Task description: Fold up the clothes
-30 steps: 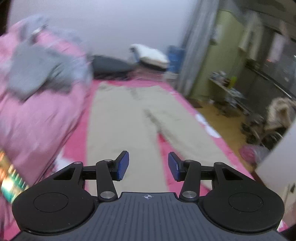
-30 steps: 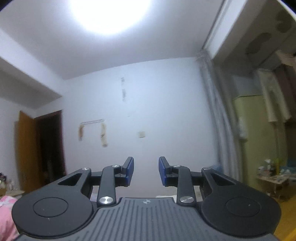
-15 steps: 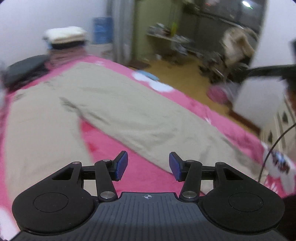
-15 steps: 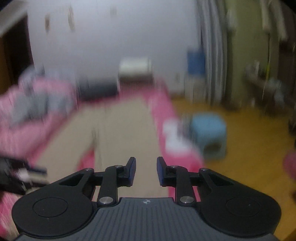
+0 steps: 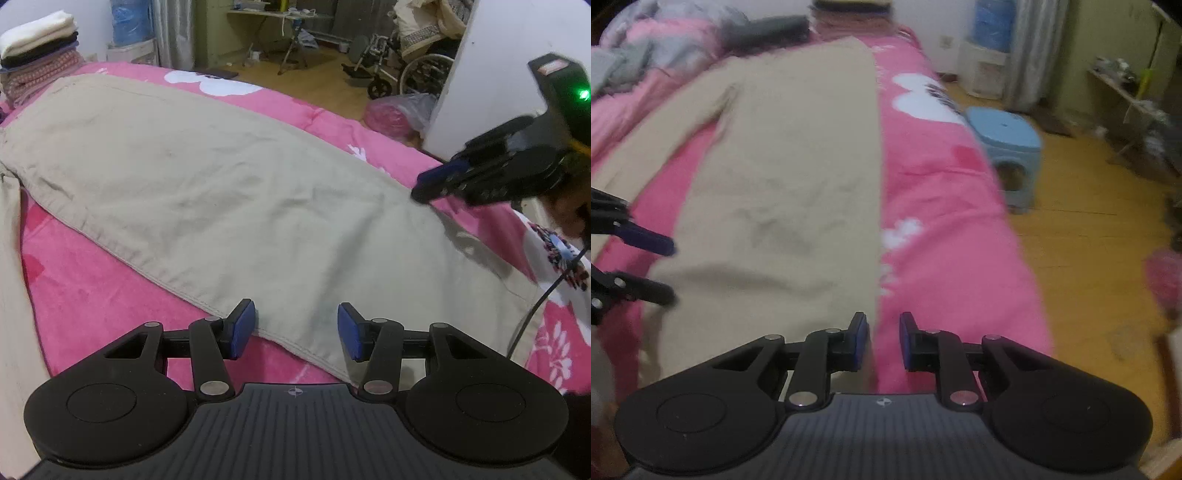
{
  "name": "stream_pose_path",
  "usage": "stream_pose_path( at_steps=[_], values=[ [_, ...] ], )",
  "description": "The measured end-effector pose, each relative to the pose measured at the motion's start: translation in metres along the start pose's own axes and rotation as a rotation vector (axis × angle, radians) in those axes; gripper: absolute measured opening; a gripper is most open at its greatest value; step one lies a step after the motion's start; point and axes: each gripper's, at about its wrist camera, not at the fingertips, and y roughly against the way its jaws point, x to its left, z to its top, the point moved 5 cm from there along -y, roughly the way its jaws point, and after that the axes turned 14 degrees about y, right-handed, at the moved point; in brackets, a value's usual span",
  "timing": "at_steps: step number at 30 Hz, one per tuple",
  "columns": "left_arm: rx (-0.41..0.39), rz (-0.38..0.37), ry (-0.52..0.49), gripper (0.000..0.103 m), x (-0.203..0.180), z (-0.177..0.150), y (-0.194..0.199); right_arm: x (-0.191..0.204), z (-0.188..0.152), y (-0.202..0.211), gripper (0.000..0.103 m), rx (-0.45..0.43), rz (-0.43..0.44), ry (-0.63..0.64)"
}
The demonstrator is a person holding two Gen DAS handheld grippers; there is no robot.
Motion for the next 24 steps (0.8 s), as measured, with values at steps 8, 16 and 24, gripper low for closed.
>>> stream_pose_path(
  at_steps=[8,16,24],
  values=[
    [0.04,0.036,0.049,0.049,-0.008,-0.01,0.008,0.077,0.059,-0.029,0.019,-0.114,0.144,0.215],
    [0.062,0.004,0.021,0.049,-0.019,-0.026,0.018,0.016,-0.031,0.018,0.021,-0.012,0.038,0.028],
    [0.098,0.019,0.002,0.049,-0.035,-0.025,0.002,0.062,-0.031,0.045,0.02,-0.09,0.125,0.096]
  ],
)
